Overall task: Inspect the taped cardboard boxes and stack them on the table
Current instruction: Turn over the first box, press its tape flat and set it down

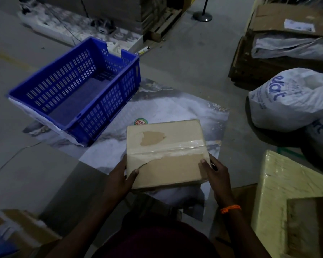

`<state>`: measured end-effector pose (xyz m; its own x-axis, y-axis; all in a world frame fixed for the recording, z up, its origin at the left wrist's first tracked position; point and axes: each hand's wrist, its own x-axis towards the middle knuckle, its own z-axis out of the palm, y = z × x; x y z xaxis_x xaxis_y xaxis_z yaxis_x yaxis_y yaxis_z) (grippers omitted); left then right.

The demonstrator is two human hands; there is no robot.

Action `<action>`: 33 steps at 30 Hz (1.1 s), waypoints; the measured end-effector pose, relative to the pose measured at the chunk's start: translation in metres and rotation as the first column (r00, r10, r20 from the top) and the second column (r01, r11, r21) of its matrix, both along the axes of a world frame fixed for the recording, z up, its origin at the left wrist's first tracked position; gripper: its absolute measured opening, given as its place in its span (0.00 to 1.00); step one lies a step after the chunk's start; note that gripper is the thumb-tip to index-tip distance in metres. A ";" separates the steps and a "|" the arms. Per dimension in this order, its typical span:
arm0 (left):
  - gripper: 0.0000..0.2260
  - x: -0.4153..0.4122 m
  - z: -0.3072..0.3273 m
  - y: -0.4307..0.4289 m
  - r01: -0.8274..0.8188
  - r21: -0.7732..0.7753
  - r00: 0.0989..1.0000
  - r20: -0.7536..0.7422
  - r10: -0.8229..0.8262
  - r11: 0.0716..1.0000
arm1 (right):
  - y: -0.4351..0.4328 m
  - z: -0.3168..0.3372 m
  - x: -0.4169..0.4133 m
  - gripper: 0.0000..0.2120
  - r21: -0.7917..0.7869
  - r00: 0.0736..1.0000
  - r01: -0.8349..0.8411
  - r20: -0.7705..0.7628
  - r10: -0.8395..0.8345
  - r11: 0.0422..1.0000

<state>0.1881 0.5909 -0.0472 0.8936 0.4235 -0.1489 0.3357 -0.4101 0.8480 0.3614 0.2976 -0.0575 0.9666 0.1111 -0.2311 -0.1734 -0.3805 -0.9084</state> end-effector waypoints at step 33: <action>0.29 0.049 0.113 0.017 -0.058 -0.256 0.992 0.091 0.084 0.965 | 0.094 0.101 -0.021 0.48 0.079 0.942 -0.318 0.134 0.306 0.945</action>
